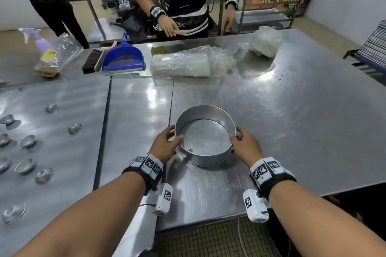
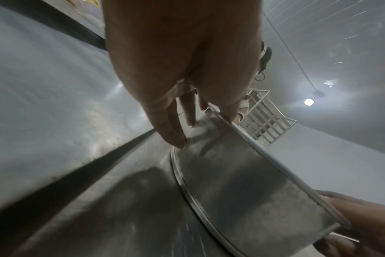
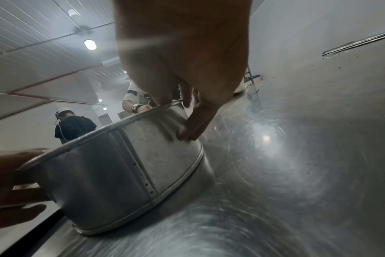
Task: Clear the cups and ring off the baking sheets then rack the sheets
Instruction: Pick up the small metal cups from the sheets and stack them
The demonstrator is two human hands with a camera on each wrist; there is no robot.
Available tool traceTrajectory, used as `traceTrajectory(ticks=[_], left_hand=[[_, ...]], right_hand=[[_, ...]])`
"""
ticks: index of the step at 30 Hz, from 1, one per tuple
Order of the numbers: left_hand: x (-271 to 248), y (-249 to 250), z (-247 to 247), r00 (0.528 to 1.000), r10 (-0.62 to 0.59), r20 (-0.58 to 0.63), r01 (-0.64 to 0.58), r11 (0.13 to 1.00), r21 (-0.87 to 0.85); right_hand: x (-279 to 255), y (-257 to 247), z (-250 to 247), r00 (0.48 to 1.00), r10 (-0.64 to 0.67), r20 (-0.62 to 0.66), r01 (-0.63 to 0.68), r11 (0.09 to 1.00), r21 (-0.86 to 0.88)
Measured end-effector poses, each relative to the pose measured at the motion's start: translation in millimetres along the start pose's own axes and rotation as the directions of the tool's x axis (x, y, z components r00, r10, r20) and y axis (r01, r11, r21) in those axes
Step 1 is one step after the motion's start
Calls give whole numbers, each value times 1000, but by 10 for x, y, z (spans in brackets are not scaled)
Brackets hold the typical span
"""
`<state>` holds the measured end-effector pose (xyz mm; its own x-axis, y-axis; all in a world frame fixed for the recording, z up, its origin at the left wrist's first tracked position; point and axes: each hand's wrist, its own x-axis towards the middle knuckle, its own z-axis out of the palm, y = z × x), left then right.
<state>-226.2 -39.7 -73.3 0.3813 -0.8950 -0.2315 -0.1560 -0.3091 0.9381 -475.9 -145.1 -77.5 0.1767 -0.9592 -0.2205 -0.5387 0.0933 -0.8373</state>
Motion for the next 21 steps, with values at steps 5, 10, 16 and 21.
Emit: traceTrajectory(ticks=[5,10,16,21], left_hand=[[72,-62,30,998,18,-61,-16,999,37],[58,-107,-5,994,5,-106,0,999,45],[-50,-58,-394,989,64,-135,-42,985,165],[-354,-153,-1063,963,51,-266,9,975,222]], right_hand=[[24,-46,-30,1000,4,6,-4,999,-40],[-33,-267,-66,998,-47,-36,37,969,-244],[-148,-932,295,943,-330,-33,304,899,-316],[-331,-1367,1062,885,-438,155,464,855,-231]])
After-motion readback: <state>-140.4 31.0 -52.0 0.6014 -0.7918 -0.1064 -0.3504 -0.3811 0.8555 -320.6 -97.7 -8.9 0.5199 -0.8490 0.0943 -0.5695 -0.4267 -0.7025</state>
